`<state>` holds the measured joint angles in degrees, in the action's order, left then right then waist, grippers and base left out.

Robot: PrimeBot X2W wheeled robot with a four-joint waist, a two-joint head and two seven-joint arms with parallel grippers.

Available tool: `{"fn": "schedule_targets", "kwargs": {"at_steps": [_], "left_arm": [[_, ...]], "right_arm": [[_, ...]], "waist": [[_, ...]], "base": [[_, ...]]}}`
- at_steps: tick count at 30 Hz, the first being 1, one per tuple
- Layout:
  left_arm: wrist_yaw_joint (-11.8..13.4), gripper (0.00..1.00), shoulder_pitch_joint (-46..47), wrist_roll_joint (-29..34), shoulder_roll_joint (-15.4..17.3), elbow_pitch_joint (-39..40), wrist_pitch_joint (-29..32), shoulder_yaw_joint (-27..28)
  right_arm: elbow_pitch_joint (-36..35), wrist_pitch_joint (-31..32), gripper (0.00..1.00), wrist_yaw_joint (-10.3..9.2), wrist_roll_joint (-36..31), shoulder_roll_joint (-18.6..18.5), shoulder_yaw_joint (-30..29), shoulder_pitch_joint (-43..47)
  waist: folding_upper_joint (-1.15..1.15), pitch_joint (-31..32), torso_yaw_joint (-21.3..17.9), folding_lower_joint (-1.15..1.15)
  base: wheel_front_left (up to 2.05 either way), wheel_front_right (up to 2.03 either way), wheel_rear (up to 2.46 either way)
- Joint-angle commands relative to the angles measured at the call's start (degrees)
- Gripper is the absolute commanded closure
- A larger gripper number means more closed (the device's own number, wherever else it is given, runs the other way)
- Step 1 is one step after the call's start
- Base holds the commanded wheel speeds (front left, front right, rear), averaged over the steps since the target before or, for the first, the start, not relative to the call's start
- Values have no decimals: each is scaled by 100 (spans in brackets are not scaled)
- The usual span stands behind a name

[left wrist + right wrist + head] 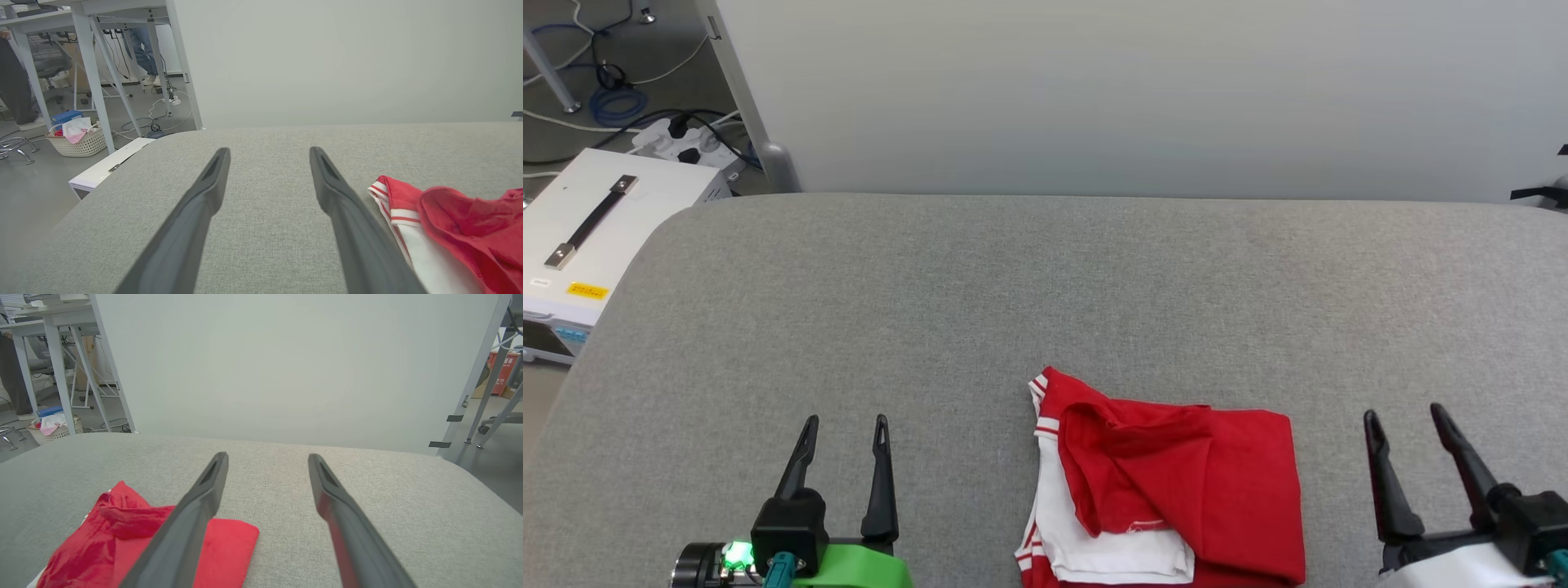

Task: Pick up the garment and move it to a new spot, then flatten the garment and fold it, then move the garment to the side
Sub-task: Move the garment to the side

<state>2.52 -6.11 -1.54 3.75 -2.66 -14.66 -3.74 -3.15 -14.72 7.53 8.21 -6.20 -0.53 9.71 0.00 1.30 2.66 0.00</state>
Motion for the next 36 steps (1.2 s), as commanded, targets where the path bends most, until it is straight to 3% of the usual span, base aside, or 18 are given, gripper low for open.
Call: {"fn": "schedule_targets", "kwargs": {"at_steps": [1, 6, 10, 17, 23, 28, 36], "left_arm": [[14, 0, -50, -24, 23, -15, -34, 8], [-20, 0, 29, -17, 30, -37, -34, 9], [-40, 0, 116, -10, 31, -47, -34, 6], [-74, 0, 262, -1, 22, -73, -34, -36], [-66, 0, 318, -10, 9, -83, -34, -47], [-66, 0, 372, -14, -4, -81, -34, -78], [-70, 0, 482, -8, -22, -76, -34, -139]], "right_arm": [[-30, -28, 0, -4, -27, -102, -55, -205], [17, 14, 0, -4, 192, -561, -219, -811], [-59, 419, 0, -4, 589, -1049, -293, -1408], [-43, 2002, 0, -4, 1704, -1930, -74, -2084], [-74, 3520, 0, -4, 2610, -2488, 461, -2290], [-51, 4669, 0, -4, 3176, -2746, 856, -2255], [204, 6031, 0, -4, 3888, -2773, 1189, -2059]], "waist": [[0, -26, -3, 0], [0, -142, 17, 0], [0, -243, 48, 0], [0, -417, 150, 0], [0, -542, 220, 0], [0, -640, 287, 0], [0, -810, 415, 0]], "base": [[0, 0, 0], [0, 0, 0], [0, 0, 0], [0, 0, 0], [0, 0, 0], [0, 0, 0], [0, 0, 0]]}}
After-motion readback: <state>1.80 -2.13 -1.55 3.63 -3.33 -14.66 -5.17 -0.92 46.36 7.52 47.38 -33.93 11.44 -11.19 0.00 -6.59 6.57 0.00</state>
